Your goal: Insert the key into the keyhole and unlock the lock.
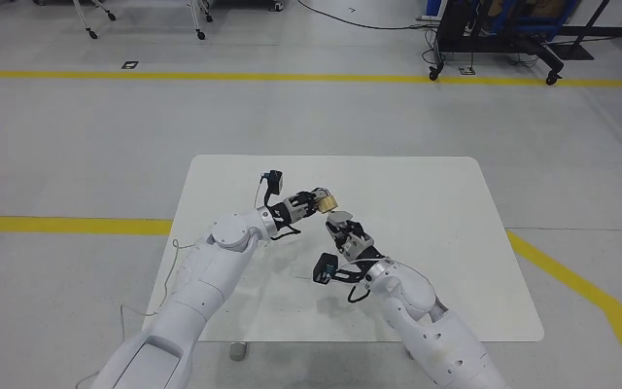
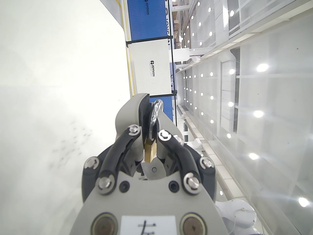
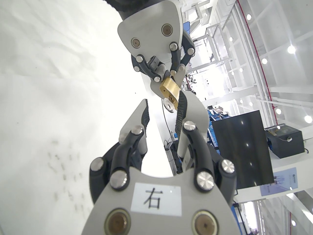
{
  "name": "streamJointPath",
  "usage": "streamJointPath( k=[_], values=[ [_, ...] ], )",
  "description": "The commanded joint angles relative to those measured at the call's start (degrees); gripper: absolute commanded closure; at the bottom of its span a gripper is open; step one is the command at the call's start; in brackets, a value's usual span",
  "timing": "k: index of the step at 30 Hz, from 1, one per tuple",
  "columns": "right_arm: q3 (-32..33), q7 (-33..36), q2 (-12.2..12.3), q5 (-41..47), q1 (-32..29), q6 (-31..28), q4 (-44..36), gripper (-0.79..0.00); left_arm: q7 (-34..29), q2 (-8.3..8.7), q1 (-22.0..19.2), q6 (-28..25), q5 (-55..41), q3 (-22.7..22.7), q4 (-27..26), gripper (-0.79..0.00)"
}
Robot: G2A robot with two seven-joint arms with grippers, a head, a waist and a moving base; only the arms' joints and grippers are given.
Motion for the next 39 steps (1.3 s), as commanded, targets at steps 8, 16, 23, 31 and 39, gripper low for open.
streamJointPath(
  k=[8, 16, 23, 31, 39],
  values=[
    [0.05, -0.32, -0.45, 3.98, 0.6, 0.04, 0.79, -0.095, -0.11, 0.02, 0.22, -0.19, 0.36, -0.25, -0.4, 0.0],
    [0.77, -1.52, -0.57, 7.05, 0.4, -0.23, 1.12, 0.0, -0.49, -0.02, 0.34, -0.22, 0.36, -0.39, -0.52, 0.0],
    [2.77, -8.56, -0.86, 21.35, 0.1, -3.56, 2.34, 0.0, -0.49, 0.02, 0.57, -2.69, 0.6, -0.75, -1.09, 0.0],
    [6.11, -17.44, -0.46, 33.94, -0.27, -11.73, 4.55, 0.0, -0.52, 0.39, 2.01, -8.14, 1.35, -1.67, -3.26, 0.0],
    [7.23, -20.57, -0.16, 37.24, -0.11, -14.89, 5.77, 0.0, -1.4, 0.45, 2.4, -8.19, 0.55, -1.92, -3.65, 0.0]
  ],
)
